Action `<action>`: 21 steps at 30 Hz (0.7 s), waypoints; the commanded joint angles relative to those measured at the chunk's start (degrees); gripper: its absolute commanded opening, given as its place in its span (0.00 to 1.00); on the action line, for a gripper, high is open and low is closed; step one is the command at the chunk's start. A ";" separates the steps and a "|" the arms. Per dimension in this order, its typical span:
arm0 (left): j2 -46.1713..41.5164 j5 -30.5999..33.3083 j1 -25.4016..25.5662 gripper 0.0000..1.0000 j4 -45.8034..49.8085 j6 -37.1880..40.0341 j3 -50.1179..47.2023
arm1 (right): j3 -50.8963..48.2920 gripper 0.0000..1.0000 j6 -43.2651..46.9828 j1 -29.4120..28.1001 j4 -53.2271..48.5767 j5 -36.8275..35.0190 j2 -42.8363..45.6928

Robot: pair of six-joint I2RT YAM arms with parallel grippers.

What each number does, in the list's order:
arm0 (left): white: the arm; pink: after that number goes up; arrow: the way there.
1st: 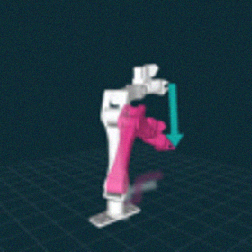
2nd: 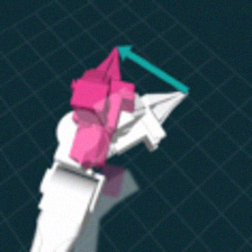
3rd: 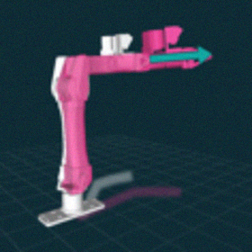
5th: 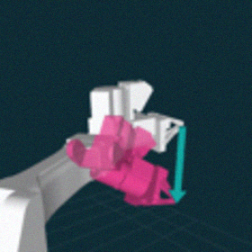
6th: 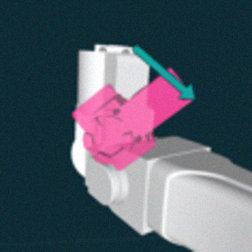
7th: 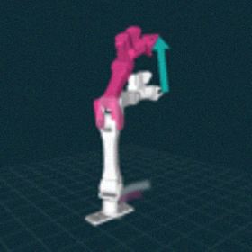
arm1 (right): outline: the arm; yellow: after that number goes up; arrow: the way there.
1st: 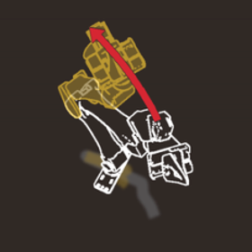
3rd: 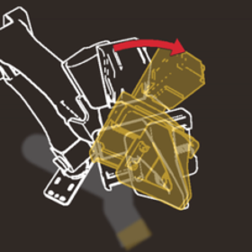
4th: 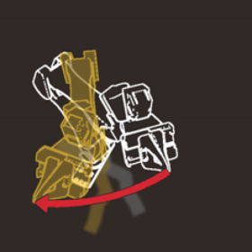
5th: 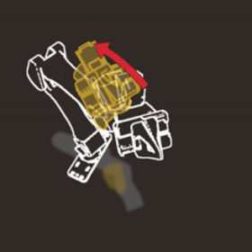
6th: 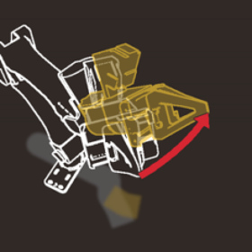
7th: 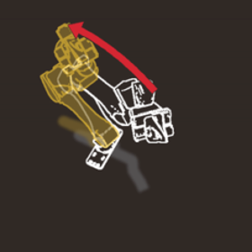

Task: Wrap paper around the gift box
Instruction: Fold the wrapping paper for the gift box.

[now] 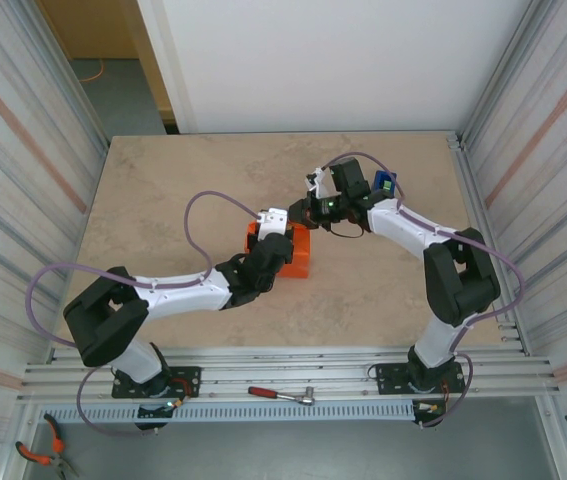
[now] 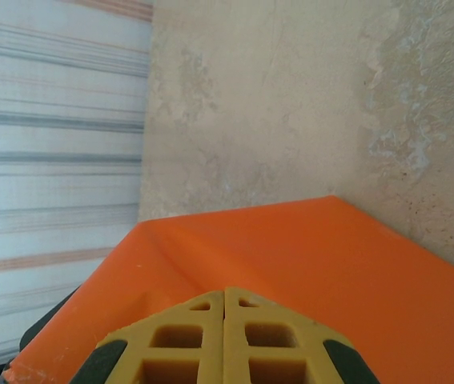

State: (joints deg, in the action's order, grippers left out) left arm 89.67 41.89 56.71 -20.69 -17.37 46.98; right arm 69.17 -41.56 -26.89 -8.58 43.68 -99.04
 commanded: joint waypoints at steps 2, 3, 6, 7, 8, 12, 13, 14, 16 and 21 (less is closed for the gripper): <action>5.52 -4.80 0.92 0.40 12.36 -3.37 -3.65 | -2.54 0.00 0.52 -0.36 -6.98 -1.02 3.01; 5.50 -4.86 0.96 0.40 12.31 -3.38 -3.63 | -2.63 0.00 0.60 -0.26 -7.45 -1.81 3.60; 5.52 -4.85 0.94 0.40 12.20 -3.37 -3.65 | -3.01 0.00 0.60 -0.26 -8.58 -3.64 5.17; 5.52 -4.89 0.94 0.40 12.17 -3.46 -3.63 | -3.12 0.00 0.64 -0.27 -8.80 -4.01 5.54; 5.52 -4.87 0.94 0.40 12.12 -3.38 -3.65 | -3.42 0.00 0.61 -0.33 -8.94 -4.09 5.89; 5.75 -4.93 1.02 0.40 12.07 -3.48 -3.56 | -3.75 0.00 0.85 -0.72 -9.79 -4.48 6.27; 5.80 -4.89 0.95 0.40 12.07 -3.52 -3.56 | -3.95 0.00 0.70 -0.79 -9.87 -4.62 6.32; 5.87 -4.93 0.95 0.40 12.08 -3.55 -3.56 | -4.19 0.00 0.75 -0.92 -10.12 -4.83 6.51; 5.82 -5.11 0.93 0.40 11.99 -3.60 -3.51 | -4.76 0.00 0.79 -1.22 -10.40 -5.27 6.80; 5.85 -5.21 0.94 0.40 12.07 -3.59 -3.05 | -7.89 0.00 0.02 -2.00 -9.32 -6.24 6.86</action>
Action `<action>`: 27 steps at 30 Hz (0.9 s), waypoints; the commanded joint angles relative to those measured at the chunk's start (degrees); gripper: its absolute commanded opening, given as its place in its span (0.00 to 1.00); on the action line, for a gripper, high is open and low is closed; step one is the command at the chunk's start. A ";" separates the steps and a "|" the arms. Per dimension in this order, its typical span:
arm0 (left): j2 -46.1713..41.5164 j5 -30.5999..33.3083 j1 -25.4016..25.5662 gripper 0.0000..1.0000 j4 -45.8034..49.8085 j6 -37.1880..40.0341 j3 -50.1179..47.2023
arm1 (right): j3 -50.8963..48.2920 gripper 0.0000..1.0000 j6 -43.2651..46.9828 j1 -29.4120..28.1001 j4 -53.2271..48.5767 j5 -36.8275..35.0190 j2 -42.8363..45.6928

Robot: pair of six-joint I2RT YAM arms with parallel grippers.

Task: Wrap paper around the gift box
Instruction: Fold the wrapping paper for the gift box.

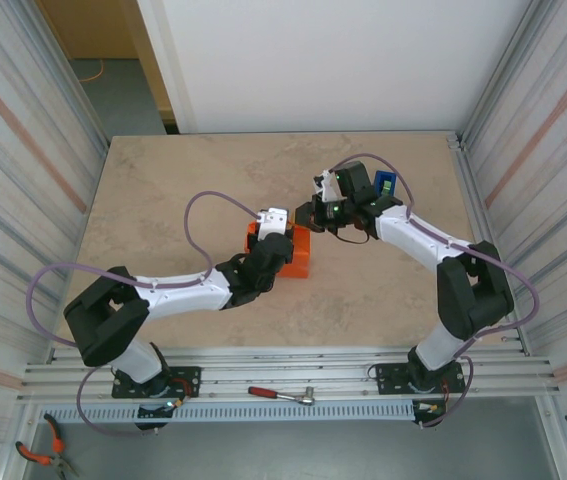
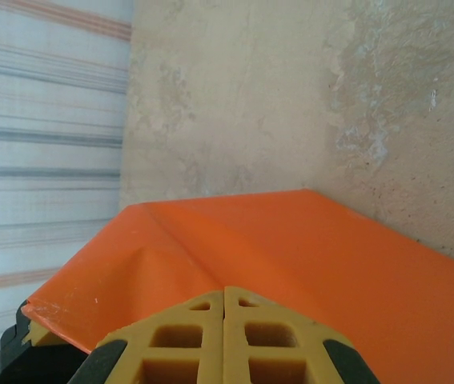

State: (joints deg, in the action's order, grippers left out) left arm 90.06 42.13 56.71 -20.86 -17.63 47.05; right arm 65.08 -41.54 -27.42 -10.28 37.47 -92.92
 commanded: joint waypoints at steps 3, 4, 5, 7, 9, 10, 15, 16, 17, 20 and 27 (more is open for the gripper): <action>4.77 -5.99 0.95 0.40 12.80 -3.60 -2.38 | -6.62 0.00 -1.14 -1.89 -5.17 -0.57 0.90; 4.20 -6.37 0.92 0.40 12.94 -3.77 -2.26 | -7.65 0.00 -1.67 -2.14 -4.21 -0.99 1.16; 3.41 -6.88 0.92 0.40 12.95 -3.81 -2.28 | -8.79 0.00 -2.08 -2.44 -3.12 -1.82 1.59; 1.83 -7.88 0.91 0.41 12.86 -4.26 -2.31 | -10.63 0.00 -2.97 -3.27 -1.33 -3.40 2.13; -0.02 -9.50 0.91 0.41 12.73 -4.47 -2.30 | -12.31 0.00 -3.68 -4.15 0.17 -5.24 2.73; -1.06 -10.42 0.78 0.42 12.53 -4.61 -2.27 | -13.13 0.00 -3.94 -4.51 0.78 -6.25 2.98; -6.35 -15.68 -0.24 0.42 12.43 -5.15 -1.57 | -16.11 0.00 -4.51 -5.52 2.83 -9.32 3.88; -7.53 -17.32 -0.73 0.43 12.26 -5.33 -1.43 | -16.57 0.00 -4.66 -5.57 3.15 -9.63 4.05; -8.58 -19.76 -1.63 0.43 12.16 -5.87 -1.22 | -17.00 0.00 -4.71 -5.52 3.41 -10.02 4.15; -11.47 -26.27 -4.32 0.43 11.69 -7.21 -0.48 | -17.82 0.00 -4.90 -5.61 4.12 -10.64 4.39; -17.85 -36.02 -9.39 0.45 12.89 -7.66 3.87 | -18.41 0.00 -5.09 -5.51 4.91 -10.90 4.42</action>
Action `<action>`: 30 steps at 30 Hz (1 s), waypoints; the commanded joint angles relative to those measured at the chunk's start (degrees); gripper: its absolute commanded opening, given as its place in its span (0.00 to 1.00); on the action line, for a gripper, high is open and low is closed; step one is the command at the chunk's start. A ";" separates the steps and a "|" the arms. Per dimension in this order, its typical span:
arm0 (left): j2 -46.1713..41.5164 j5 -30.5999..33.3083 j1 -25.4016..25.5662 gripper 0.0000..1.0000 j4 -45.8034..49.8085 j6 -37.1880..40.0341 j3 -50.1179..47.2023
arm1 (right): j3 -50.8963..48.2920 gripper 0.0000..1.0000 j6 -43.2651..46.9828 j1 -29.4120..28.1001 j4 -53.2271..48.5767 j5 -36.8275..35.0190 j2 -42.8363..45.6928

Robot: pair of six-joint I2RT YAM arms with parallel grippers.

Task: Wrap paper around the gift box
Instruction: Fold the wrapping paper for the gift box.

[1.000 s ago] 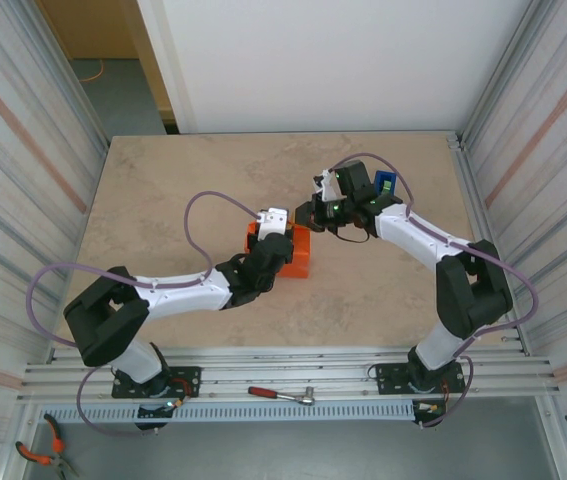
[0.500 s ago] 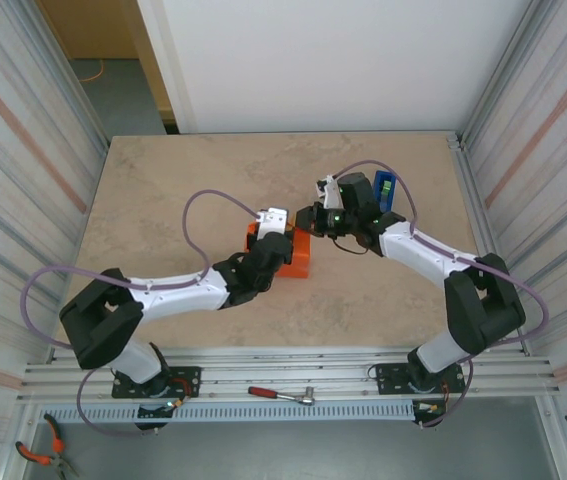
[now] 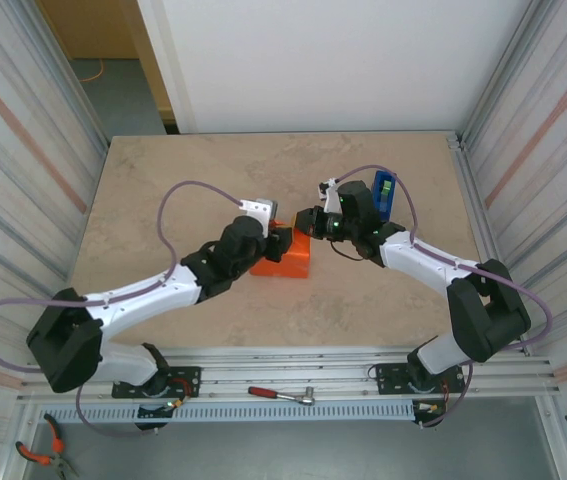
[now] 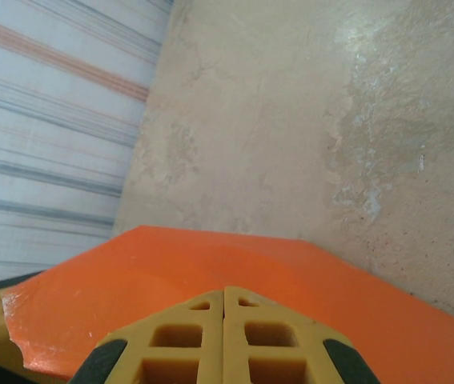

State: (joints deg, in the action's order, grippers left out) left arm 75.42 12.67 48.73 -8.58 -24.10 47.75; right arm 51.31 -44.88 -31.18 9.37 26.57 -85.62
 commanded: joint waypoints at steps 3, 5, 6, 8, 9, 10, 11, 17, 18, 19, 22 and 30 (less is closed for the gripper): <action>-4.52 -10.60 -5.04 0.45 1.41 -2.94 4.63 | -4.72 0.00 -1.71 -1.78 -14.74 0.18 -2.73; -4.81 -13.45 -8.16 0.45 0.97 -4.90 4.81 | -4.73 0.00 -1.70 -1.78 -14.77 0.15 -2.70; -4.71 -14.68 -9.84 0.46 0.68 -5.54 4.85 | -4.73 0.00 -1.70 -1.78 -14.68 0.23 -2.78; -4.01 -16.51 -12.90 0.46 1.96 -5.61 5.74 | -4.73 0.00 -1.67 -1.76 -14.66 0.31 -2.83; -3.38 -17.75 -14.73 0.46 2.71 -5.43 6.33 | -4.73 0.00 -1.62 -1.78 -14.64 0.32 -2.85; -2.46 -19.06 -16.34 0.46 2.74 -4.76 6.75 | -4.73 0.00 -1.64 -1.78 -14.64 0.25 -2.88; -1.59 -19.76 -17.86 0.46 3.63 -4.47 7.46 | -4.68 0.00 -1.68 -1.79 -14.68 0.33 -2.84; 6.86 -28.74 -25.21 0.43 9.56 0.02 14.99 | -4.81 0.00 -1.48 -1.78 -14.77 0.40 -3.10; 8.69 -30.54 -25.83 0.43 11.12 0.83 16.94 | -4.75 0.00 -1.45 -1.78 -14.73 0.33 -3.18; 10.30 -32.07 -26.13 0.42 12.19 2.13 18.42 | -4.89 0.00 -1.45 -1.77 -14.62 0.36 -3.15; 15.88 -36.13 -26.43 0.40 17.39 5.33 23.26 | -4.96 0.00 -1.40 -1.76 -14.55 0.46 -3.40; 24.99 -44.93 -26.66 0.31 27.80 8.86 30.88 | -5.34 0.00 -1.23 -1.36 -14.52 0.43 -3.44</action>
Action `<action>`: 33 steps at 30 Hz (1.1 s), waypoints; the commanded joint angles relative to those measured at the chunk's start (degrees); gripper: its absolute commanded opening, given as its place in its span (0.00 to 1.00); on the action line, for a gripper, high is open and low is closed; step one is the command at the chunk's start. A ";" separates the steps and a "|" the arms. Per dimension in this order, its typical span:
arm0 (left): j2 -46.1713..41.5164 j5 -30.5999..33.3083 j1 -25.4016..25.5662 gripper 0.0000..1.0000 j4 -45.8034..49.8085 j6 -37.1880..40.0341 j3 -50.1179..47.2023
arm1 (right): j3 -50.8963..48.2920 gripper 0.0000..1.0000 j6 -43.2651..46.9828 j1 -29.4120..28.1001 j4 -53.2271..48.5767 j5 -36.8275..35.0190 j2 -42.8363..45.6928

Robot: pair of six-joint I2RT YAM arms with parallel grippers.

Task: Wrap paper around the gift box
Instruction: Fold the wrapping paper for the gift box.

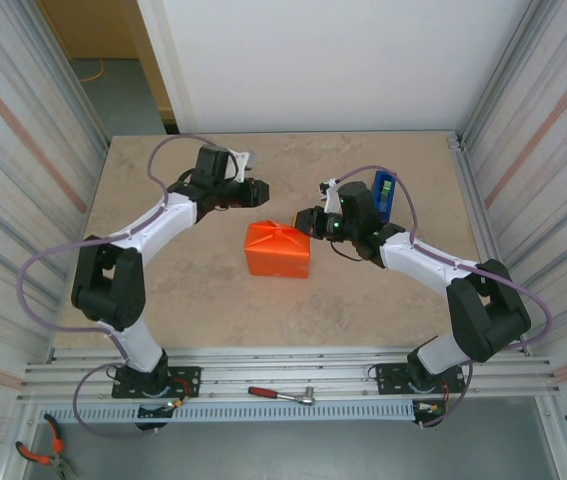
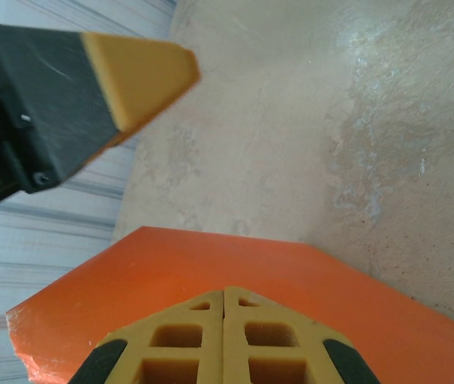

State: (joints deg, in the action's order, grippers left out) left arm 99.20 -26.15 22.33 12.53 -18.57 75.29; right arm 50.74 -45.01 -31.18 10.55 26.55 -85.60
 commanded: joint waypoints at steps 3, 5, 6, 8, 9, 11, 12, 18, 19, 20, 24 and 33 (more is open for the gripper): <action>2.49 -8.05 -0.18 0.28 10.62 4.32 4.98 | -4.86 0.00 -1.08 -1.16 -15.72 0.49 -3.36; 2.33 -8.60 -0.18 0.26 12.18 4.67 5.05 | -4.90 0.00 -0.99 -1.00 -15.73 0.35 -3.22; 2.20 -8.99 -0.18 0.25 12.68 4.94 5.09 | -5.06 0.00 -0.97 -0.92 -15.65 0.36 -3.16; 2.03 -10.47 -0.18 0.24 14.24 5.57 5.33 | -5.14 0.00 -0.96 -0.83 -15.64 0.31 -3.17; 2.13 -11.23 -0.18 0.23 15.32 5.92 5.72 | -5.13 0.00 -0.99 -0.81 -15.64 0.30 -3.17; 2.02 -12.69 -0.09 0.22 17.14 7.06 5.98 | -5.26 0.00 -0.98 -0.68 -15.58 0.35 -3.17; 1.79 -13.03 -0.08 0.21 17.54 7.45 5.80 | -5.26 0.00 -0.98 -0.64 -15.62 0.30 -3.18; 0.16 -16.06 0.00 0.19 19.87 9.29 5.40 | -5.61 0.00 -1.04 -0.29 -15.56 0.22 -3.32; 0.03 -16.45 0.00 0.18 20.17 9.49 5.38 | -5.74 0.00 -1.04 -0.21 -15.55 0.16 -3.41; -0.21 -16.87 0.04 0.18 20.40 9.77 5.31 | -5.66 0.00 -1.20 -0.19 -15.56 0.18 -3.36; -1.45 -16.83 0.09 0.18 20.96 10.61 4.66 | -5.73 0.00 -1.26 -0.08 -15.64 0.00 -3.52; -3.35 -17.84 0.44 0.17 22.94 12.36 3.58 | -5.97 0.00 -1.22 0.07 -15.98 -0.35 -3.27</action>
State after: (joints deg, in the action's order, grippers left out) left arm 98.39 -42.00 22.46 33.08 -8.43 79.48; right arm 49.98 -45.01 -30.72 12.01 26.55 -85.56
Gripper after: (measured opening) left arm 0.174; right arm 0.061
